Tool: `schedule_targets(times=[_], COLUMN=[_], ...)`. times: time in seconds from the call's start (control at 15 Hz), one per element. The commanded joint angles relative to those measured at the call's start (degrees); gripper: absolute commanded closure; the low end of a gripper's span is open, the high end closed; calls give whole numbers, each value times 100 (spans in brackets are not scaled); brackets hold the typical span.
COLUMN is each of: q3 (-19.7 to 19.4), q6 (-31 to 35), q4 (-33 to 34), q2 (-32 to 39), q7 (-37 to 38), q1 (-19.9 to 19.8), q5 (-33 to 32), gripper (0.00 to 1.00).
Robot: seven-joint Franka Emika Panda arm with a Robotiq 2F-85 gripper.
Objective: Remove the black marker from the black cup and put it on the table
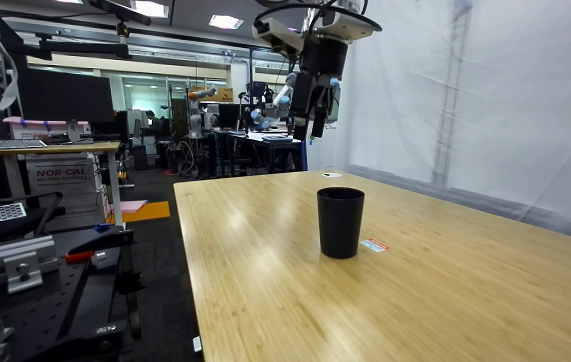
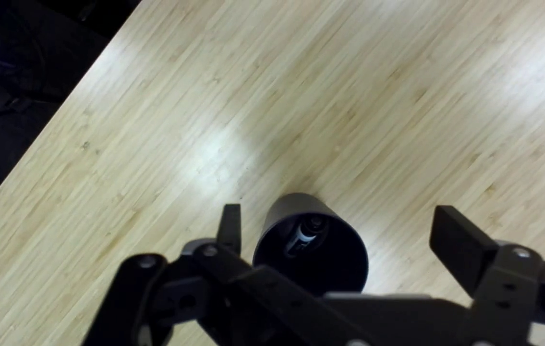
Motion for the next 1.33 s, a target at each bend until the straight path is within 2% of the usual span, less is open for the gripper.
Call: schedule_targets(times=[0.0,0.8,1.27], q3=[-12,-130,-165], q6=[368,915,856], q4=[-45,129,75], q2=[-36,485,467], q7=[-175,-478,-410], q1=[15,-8,46], q5=[257,170,95], gripper=[0,0,0])
